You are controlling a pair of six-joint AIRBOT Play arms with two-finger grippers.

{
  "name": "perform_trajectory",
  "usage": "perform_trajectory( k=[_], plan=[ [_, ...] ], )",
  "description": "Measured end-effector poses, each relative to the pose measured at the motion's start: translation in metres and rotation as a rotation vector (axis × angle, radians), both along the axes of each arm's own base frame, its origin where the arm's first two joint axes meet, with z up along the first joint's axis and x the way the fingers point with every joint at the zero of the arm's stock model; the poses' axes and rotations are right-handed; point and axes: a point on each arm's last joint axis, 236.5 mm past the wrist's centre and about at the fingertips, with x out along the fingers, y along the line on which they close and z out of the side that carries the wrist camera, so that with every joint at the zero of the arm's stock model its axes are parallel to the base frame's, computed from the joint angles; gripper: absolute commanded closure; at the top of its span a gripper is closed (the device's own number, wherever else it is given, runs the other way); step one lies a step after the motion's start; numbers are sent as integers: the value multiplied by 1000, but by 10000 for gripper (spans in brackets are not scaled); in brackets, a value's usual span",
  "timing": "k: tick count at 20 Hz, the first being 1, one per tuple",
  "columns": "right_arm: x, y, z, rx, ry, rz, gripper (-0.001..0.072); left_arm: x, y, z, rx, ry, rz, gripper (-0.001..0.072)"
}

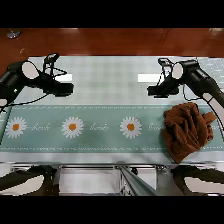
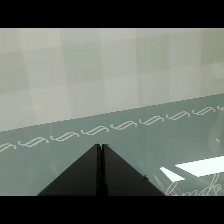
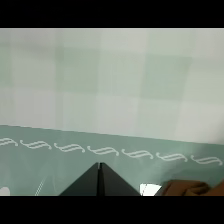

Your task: Fold the shirts.

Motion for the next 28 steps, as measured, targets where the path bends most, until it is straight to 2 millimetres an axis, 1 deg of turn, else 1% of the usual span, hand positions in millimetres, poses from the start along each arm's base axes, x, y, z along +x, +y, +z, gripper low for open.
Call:
perform_trajectory(
  k=[11,16,17,18,19,20,21,22,23,24,26,28],
  plan=[
    [0,0,0,0,0,0,683,0,0,0,0,0,0,683],
    [3,1,1,4,-13,0,678,0,0,0,0,-1,0,683],
    [2,0,1,2,-8,0,520,2,0,0,0,-7,2,681],
    [0,0,2,0,-2,1,164,5,0,1,-2,-19,5,591],
    [-3,-3,3,-6,5,4,82,7,0,2,-3,-32,8,224],
    [-6,-7,7,-18,9,10,83,8,0,3,-3,-35,10,8],
    [-10,-16,14,-38,11,21,82,10,0,5,-4,-39,11,4],
    [-14,-30,24,-69,8,17,82,10,0,8,-5,-38,10,5],
    [-17,-46,36,-105,-3,11,82,5,0,11,-4,-23,1,5],
    [-22,-68,49,-141,-17,-15,83,1,-1,16,-3,-21,-9,5],
    [-38,-115,76,-197,-65,-102,83,-12,-4,34,-6,-48,-33,5],
    [-68,-160,87,-223,-102,-227,83,-36,-11,49,-21,-100,-51,5]
  ],
)
